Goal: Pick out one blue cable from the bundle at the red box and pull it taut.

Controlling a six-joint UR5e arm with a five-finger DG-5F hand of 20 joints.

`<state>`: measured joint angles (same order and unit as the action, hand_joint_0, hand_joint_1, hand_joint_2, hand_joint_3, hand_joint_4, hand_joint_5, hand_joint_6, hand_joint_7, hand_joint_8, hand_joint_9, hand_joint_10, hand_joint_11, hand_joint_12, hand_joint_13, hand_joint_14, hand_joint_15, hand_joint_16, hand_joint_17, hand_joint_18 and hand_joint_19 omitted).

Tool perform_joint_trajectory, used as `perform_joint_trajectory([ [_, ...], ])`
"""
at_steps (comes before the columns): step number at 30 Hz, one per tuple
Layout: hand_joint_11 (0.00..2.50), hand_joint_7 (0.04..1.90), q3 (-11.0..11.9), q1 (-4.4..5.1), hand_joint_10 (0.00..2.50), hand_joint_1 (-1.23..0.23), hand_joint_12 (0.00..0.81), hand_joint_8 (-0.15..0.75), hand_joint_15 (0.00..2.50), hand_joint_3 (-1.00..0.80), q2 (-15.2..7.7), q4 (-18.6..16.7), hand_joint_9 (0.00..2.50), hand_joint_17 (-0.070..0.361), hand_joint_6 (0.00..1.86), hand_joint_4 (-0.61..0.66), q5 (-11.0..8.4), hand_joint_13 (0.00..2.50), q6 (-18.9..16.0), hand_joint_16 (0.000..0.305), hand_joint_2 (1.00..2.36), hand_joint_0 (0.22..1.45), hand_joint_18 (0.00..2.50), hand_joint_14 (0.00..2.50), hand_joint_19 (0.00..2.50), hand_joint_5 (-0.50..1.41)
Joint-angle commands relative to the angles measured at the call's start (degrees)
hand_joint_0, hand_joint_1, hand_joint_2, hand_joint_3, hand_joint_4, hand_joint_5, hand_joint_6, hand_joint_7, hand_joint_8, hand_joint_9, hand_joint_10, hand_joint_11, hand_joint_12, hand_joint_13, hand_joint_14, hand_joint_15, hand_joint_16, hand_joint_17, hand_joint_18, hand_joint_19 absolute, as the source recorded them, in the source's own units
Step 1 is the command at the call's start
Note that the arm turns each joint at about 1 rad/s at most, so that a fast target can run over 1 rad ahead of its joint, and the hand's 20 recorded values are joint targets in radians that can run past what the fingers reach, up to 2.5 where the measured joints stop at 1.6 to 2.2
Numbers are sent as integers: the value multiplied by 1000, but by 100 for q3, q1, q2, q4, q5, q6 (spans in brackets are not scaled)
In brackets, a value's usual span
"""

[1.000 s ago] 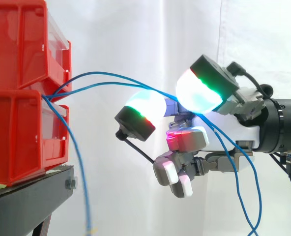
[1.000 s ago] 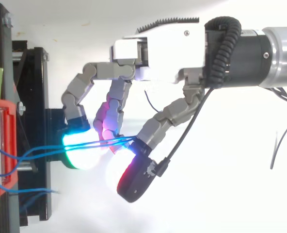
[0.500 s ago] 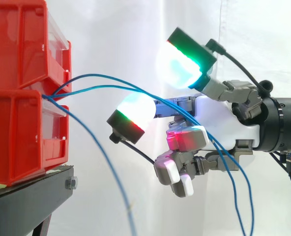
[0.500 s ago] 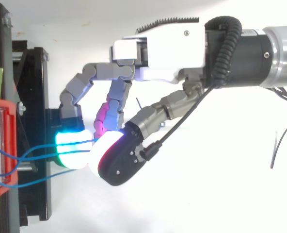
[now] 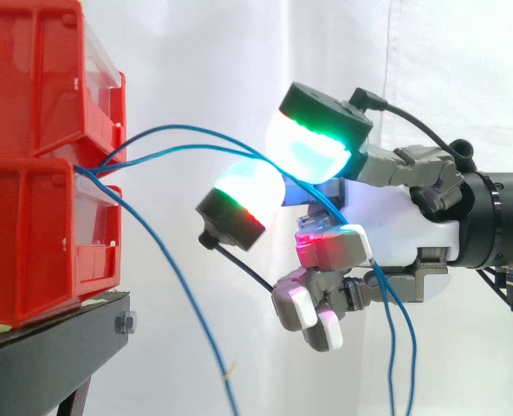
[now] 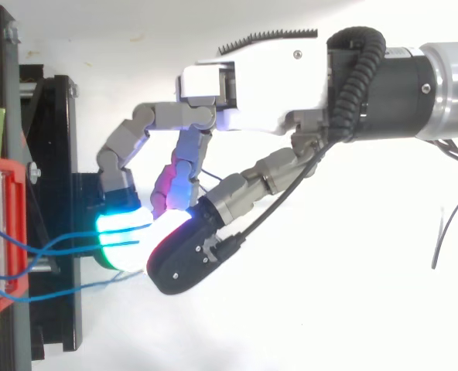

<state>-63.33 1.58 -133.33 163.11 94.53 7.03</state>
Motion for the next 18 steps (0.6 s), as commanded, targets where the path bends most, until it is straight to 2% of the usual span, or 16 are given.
perform_joint_trajectory([
  [1,915,929,5,0,30,-806,353,284,640,-279,0,28,1256,109,925,29,22,957,0,48,1016,623,898,26,711,-118],
  [5,918,965,5,-9,28,-833,351,282,630,-375,0,36,1257,109,926,4,75,958,0,48,1011,666,907,24,698,-120],
  [6,902,949,5,-9,32,-844,350,276,635,-479,0,36,1255,108,927,7,83,959,0,48,1002,670,912,24,699,-120],
  [7,911,949,5,-9,30,-829,347,279,636,-500,0,45,1262,108,927,15,92,961,0,48,1000,657,913,26,698,-118],
  [11,910,896,5,-18,29,-757,352,280,630,-500,0,54,1276,111,926,50,92,969,0,49,1000,571,929,25,695,-114],
  [15,882,831,14,-18,28,-621,377,301,617,-500,0,54,1301,125,921,62,92,996,0,55,1000,473,988,22,658,-106],
  [18,886,846,31,-9,27,-580,378,304,616,-500,0,54,1310,124,913,64,92,997,0,55,1000,470,983,24,667,-105],
])
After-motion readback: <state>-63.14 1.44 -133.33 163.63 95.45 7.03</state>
